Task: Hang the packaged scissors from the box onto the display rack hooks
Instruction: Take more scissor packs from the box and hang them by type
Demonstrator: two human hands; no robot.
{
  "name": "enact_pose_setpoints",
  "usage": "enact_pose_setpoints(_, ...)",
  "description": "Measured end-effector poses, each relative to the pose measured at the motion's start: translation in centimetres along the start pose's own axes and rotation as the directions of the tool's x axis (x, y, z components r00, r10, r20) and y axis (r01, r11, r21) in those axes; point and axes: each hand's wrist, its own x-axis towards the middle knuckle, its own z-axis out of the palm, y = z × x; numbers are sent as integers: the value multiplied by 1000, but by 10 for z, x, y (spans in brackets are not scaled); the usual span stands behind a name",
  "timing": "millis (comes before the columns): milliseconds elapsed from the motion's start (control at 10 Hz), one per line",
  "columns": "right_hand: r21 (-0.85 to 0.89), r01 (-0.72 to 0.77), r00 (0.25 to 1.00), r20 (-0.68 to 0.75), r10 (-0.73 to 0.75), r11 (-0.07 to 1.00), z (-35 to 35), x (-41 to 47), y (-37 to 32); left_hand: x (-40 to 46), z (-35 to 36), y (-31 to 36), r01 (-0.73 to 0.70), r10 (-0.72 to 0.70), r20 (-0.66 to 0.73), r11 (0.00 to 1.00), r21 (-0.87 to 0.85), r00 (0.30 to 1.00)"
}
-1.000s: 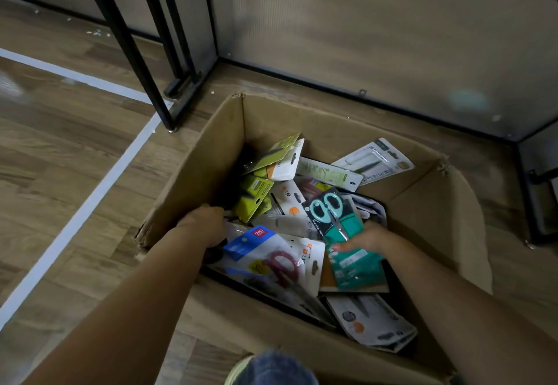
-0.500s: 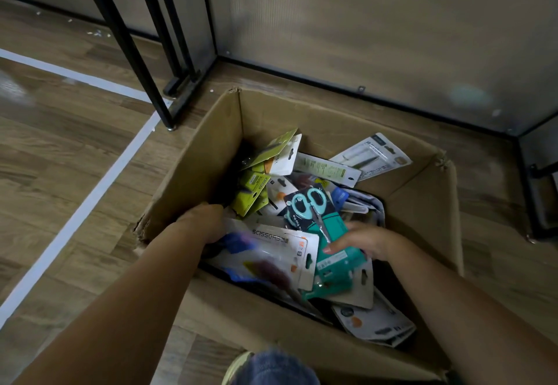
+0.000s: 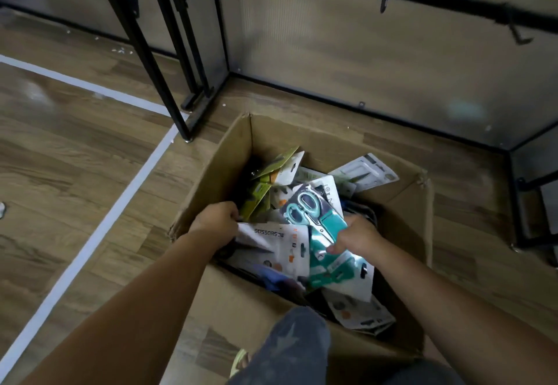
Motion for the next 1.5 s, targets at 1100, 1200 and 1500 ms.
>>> enact_pose_setpoints(1100, 570, 390, 906, -379, -190, 724, -409, -490, -297, -326, -457, 314, 117, 13, 141, -632, -766, 990)
enact_pose_setpoints(1200, 607, 425, 894, -399, -206, 671, -428, -495, -298, -336, -484, 330, 29, -20, 54, -633, -773, 998)
enact_pose_setpoints(1500, 669, 550, 829, -511, -228, 500, -472, -506, -295, -338, -548, 303, -312, -135, -283, -481, -819, 950)
